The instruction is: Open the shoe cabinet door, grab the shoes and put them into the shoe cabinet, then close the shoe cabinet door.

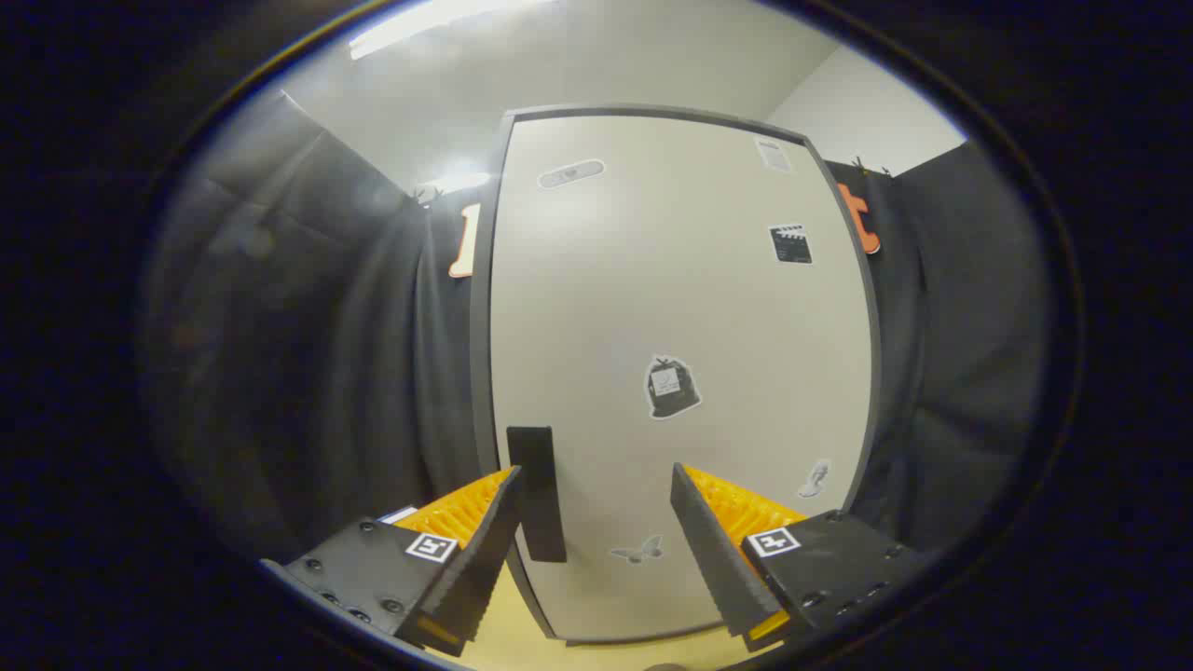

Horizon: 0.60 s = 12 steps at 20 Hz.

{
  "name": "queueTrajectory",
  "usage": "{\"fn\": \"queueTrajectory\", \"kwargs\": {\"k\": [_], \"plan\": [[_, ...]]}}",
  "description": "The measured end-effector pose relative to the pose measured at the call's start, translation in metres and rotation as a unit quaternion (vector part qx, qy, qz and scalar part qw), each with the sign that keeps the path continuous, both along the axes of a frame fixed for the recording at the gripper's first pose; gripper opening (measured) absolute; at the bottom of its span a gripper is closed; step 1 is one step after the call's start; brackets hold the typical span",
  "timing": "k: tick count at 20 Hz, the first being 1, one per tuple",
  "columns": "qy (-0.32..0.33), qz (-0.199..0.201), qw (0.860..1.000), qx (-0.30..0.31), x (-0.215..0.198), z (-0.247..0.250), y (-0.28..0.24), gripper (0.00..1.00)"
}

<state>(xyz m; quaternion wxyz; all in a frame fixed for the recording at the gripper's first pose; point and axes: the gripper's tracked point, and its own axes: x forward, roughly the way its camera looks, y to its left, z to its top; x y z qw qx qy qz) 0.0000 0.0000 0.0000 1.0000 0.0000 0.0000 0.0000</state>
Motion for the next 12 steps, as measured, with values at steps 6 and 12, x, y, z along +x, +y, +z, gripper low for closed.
{"fn": "queueTrajectory", "kwargs": {"k": [6,12], "plan": [[-0.022,0.02,0.999,0.025,0.015,0.009,0.015,0.97],[-0.026,0.024,0.999,0.022,0.025,0.007,0.026,0.96]]}}
